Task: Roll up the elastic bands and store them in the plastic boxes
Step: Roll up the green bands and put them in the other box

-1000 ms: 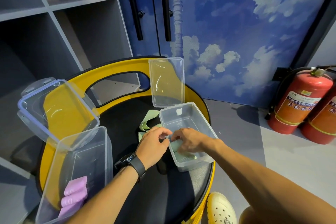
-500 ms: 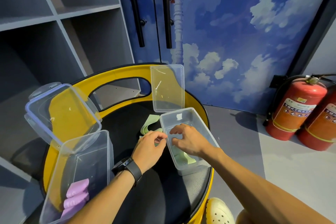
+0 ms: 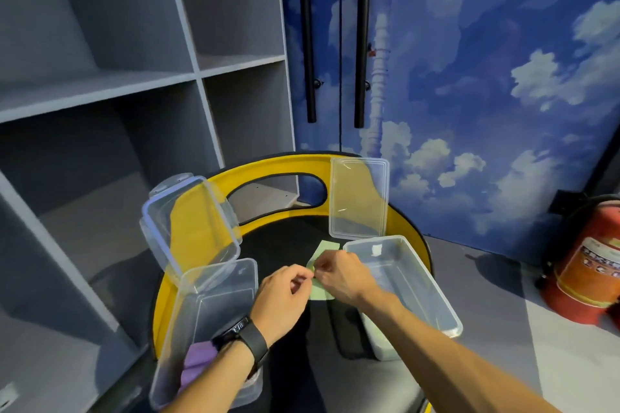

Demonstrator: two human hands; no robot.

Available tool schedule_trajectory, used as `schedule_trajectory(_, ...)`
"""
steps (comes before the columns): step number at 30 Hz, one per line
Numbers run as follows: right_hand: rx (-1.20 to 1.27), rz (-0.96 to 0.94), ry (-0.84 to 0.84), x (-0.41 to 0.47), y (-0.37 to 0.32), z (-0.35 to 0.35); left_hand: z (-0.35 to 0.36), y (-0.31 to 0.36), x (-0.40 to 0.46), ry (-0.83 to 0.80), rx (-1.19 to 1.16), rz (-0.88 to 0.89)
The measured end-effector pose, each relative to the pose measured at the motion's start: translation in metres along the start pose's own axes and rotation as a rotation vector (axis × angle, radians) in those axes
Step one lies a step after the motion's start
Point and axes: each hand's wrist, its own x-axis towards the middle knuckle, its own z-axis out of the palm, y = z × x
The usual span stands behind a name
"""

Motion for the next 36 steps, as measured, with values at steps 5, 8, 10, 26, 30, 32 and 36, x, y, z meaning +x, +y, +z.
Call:
schedule_trajectory(5,-0.003,0.041,-0.029,0.017,-0.018,0.02,-0.011,-0.018,0.002,0.038,-0.027,-0.041)
schedule_trajectory(8,-0.017,0.062,-0.026,0.027,-0.019,0.03,-0.012,-0.031,0.006,0.041,-0.028,-0.046)
schedule_trajectory(10,-0.022,0.092,-0.034,0.034,-0.015,0.036,-0.012,-0.039,0.01,0.04,-0.036,-0.051)
schedule_trajectory(26,-0.088,0.409,-0.054,0.108,0.025,0.072,0.012,-0.068,0.058,-0.02,-0.034,0.023)
schedule_trajectory(30,-0.017,0.37,-0.005,0.11,0.025,0.076,0.012,-0.069,0.062,-0.015,-0.036,0.023)
schedule_trajectory(32,0.022,0.363,0.022,0.108,0.023,0.075,0.011,-0.069,0.061,-0.026,-0.038,0.02)
schedule_trajectory(36,0.125,0.269,0.081,0.098,0.017,0.063,0.008,-0.069,0.059,-0.031,-0.041,0.01)
